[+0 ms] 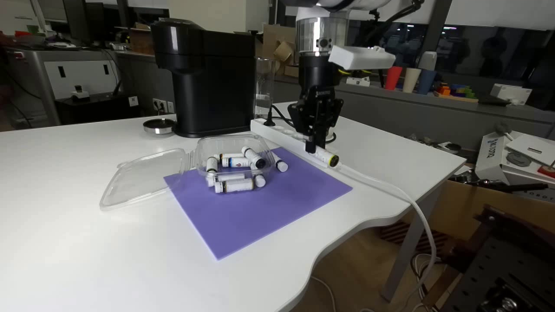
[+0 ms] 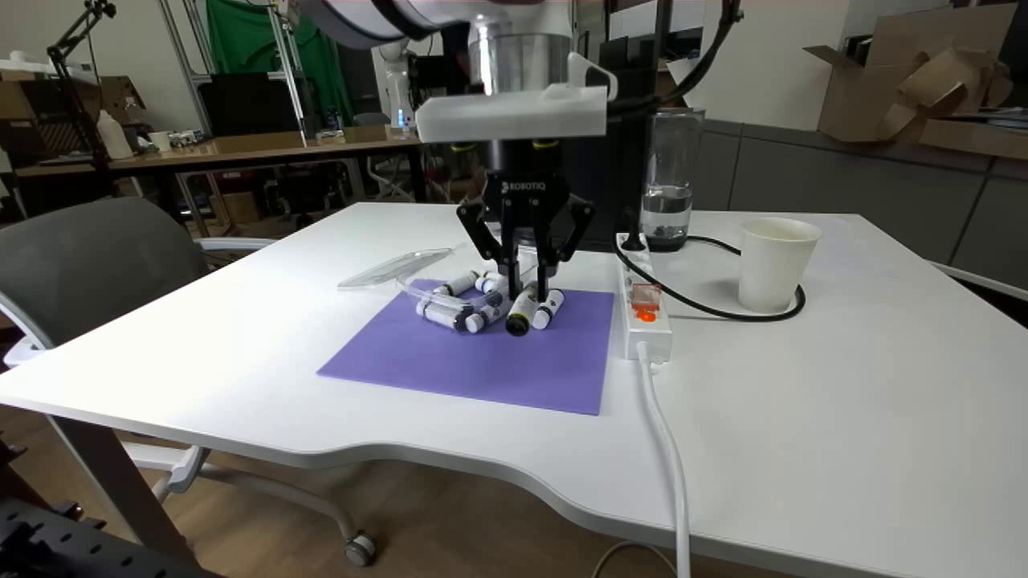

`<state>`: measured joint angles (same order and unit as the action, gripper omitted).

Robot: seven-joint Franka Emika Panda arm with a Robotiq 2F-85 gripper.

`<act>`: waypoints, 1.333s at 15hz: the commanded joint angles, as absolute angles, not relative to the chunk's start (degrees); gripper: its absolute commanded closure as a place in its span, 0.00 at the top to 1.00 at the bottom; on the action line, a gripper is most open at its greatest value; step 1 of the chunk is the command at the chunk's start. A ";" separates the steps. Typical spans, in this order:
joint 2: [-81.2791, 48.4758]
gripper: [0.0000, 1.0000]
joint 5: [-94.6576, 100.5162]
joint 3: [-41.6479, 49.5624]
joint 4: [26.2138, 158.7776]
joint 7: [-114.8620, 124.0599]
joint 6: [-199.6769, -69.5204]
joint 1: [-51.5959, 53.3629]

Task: Take the bottle from the bowl and put it on the table

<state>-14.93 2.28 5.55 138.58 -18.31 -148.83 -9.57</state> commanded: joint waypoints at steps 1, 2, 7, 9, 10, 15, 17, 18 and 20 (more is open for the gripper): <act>-17.36 0.07 1.14 5.16 140.02 -19.26 -153.63 -11.17; -18.48 0.07 0.88 4.87 139.86 -19.47 -154.59 -11.55; -24.38 0.07 -3.20 1.50 137.04 -20.85 -157.72 -14.19; -26.00 0.07 -4.03 0.34 135.70 -21.00 -158.20 -15.06; -26.70 0.07 -4.21 -0.13 134.98 -20.99 -158.25 -15.50; -28.48 0.52 -4.92 -2.33 132.25 -21.25 -157.85 -17.29; -28.07 0.57 -5.33 -3.30 132.03 -21.48 -157.54 -17.89; -27.20 0.65 -5.68 -3.69 132.18 -21.36 -157.19 -17.91; -25.22 0.79 -6.56 -4.55 132.22 -21.08 -155.19 -18.09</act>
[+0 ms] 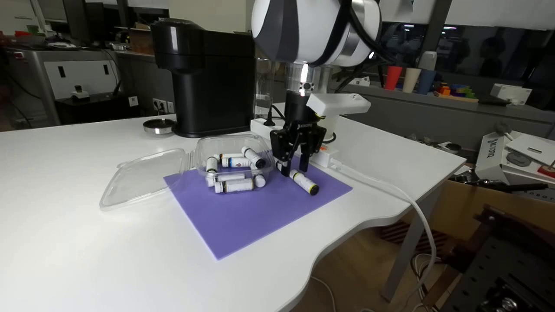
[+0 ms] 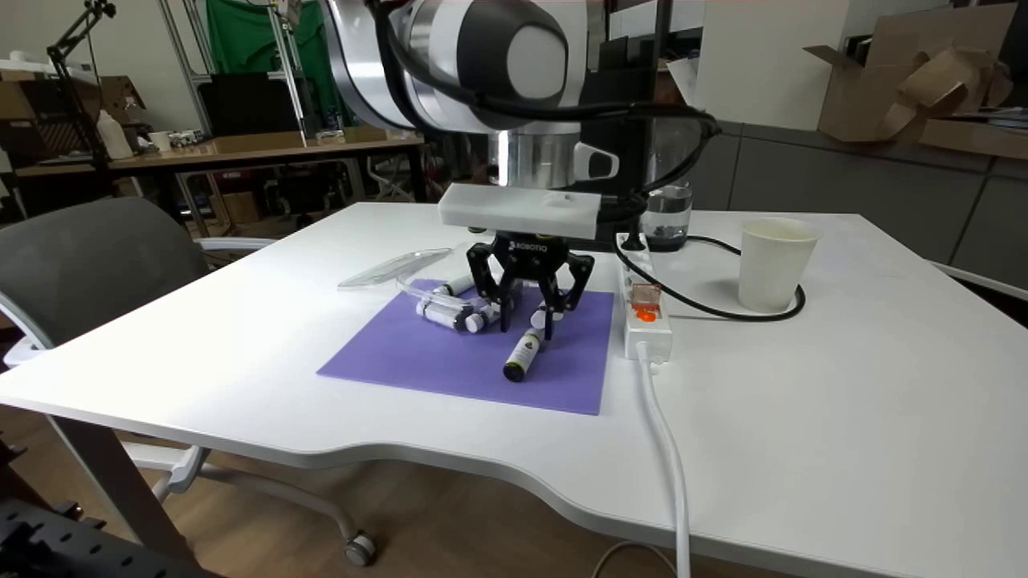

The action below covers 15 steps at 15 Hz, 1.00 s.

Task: Take the bottle from the bowl and put it on the table

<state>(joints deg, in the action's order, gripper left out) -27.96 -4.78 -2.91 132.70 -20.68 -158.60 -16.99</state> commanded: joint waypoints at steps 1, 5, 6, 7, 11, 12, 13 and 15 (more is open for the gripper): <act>-24.21 0.85 -6.71 -4.49 132.28 -20.71 -154.11 -17.73; -17.48 1.00 -5.75 -2.38 133.03 -19.10 -146.42 -15.24; -15.73 1.00 -5.38 -1.75 133.15 -18.75 -144.93 -14.58; -14.05 1.00 -5.19 -1.17 133.11 -18.49 -143.20 -13.97; -8.84 1.00 -5.20 0.55 132.37 -18.56 -136.51 -11.62; -7.98 1.00 -5.45 0.81 132.18 -18.87 -135.09 -11.15; -7.26 1.00 -5.40 1.12 132.08 -18.80 -134.15 -10.65; -6.28 1.00 -5.76 1.45 131.77 -19.37 -132.13 -9.89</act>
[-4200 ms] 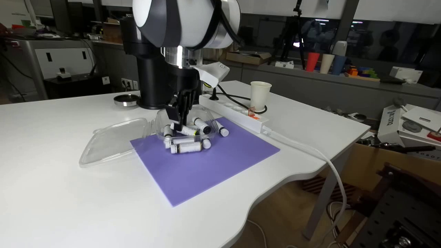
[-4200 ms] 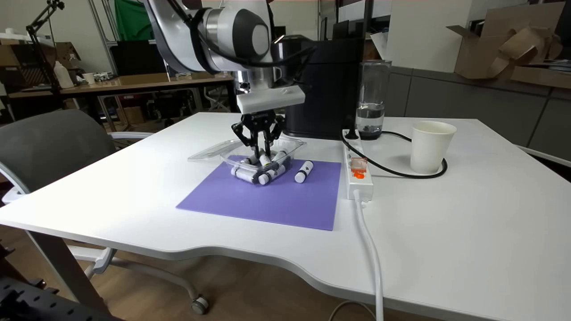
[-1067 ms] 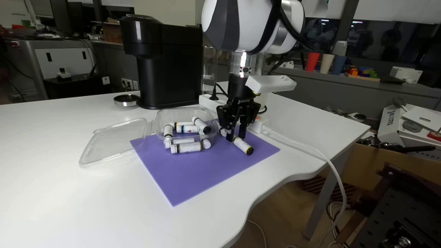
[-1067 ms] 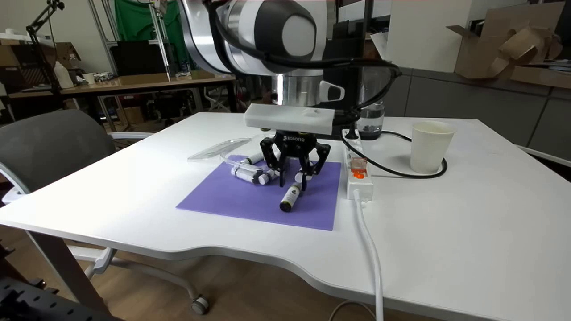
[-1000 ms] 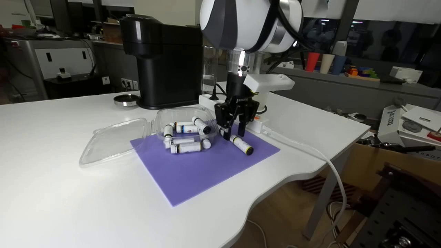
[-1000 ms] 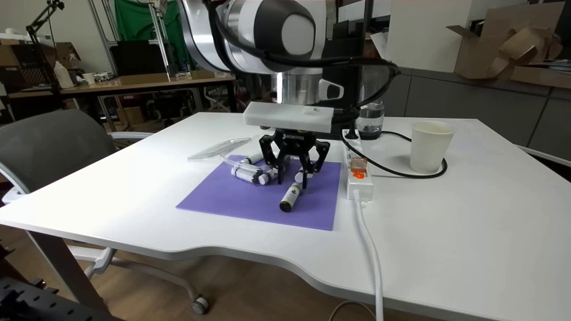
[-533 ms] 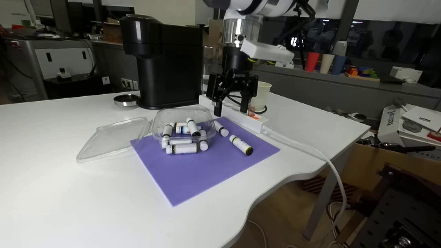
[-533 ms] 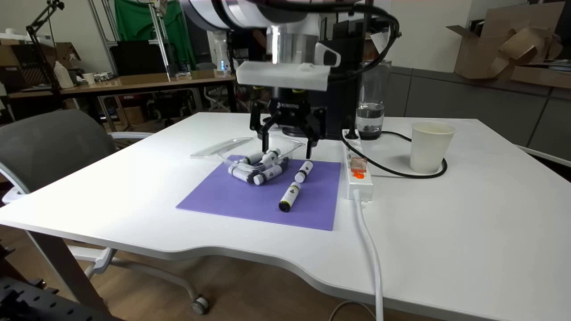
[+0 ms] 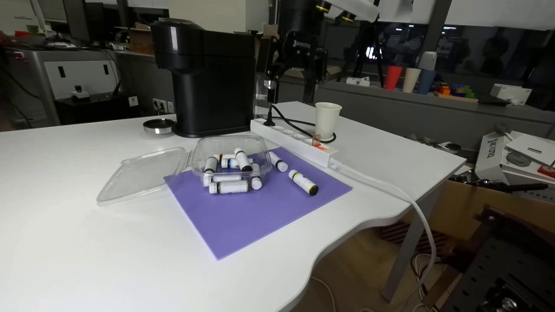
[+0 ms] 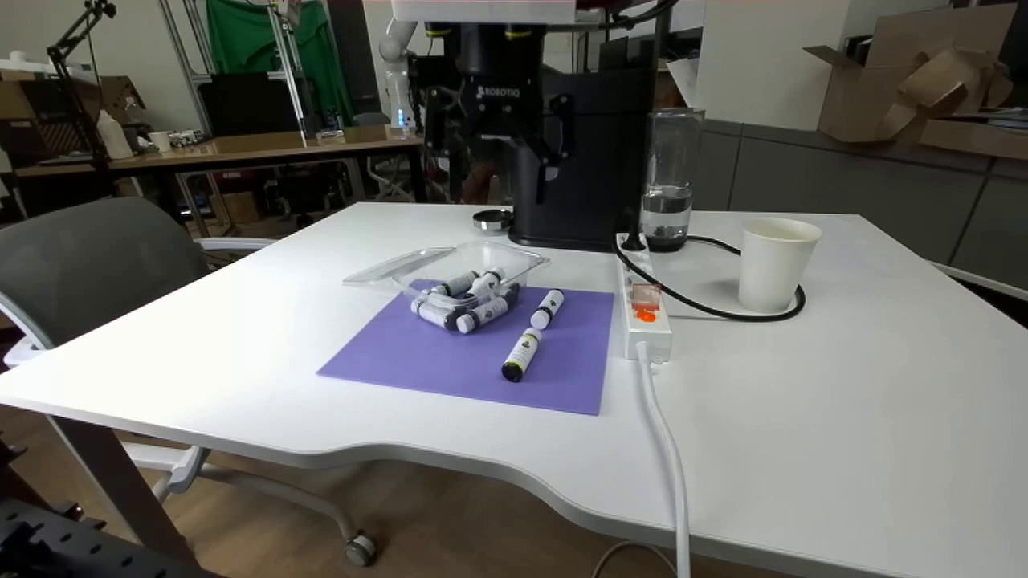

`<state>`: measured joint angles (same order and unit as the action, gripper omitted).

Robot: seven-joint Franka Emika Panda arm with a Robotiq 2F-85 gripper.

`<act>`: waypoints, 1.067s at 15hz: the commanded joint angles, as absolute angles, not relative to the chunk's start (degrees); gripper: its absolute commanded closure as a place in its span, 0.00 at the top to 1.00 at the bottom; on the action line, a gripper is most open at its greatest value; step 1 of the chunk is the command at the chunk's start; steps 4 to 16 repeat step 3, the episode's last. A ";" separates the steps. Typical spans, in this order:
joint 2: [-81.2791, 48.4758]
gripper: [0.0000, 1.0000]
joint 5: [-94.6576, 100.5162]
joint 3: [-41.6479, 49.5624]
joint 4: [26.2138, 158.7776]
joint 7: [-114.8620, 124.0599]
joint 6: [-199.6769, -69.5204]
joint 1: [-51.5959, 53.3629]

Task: Take the bottle from the bowl and put it on the table

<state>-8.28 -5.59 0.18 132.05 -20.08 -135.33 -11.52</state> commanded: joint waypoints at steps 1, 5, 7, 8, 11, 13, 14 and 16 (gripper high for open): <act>-5.99 1.00 -5.30 1.70 131.62 -19.55 -131.05 -9.52; -5.95 1.00 -5.98 1.94 131.02 -20.62 -128.26 -9.19; -5.95 1.00 -5.98 1.94 131.02 -20.62 -128.26 -9.19; -5.95 1.00 -5.98 1.94 131.02 -20.62 -128.26 -9.19; -5.95 1.00 -5.98 1.94 131.02 -20.62 -128.26 -9.19; -5.95 1.00 -5.98 1.94 131.02 -20.62 -128.26 -9.19; -5.95 1.00 -5.98 1.94 131.02 -20.62 -128.26 -9.19; -5.95 1.00 -5.98 1.94 131.02 -20.62 -128.26 -9.19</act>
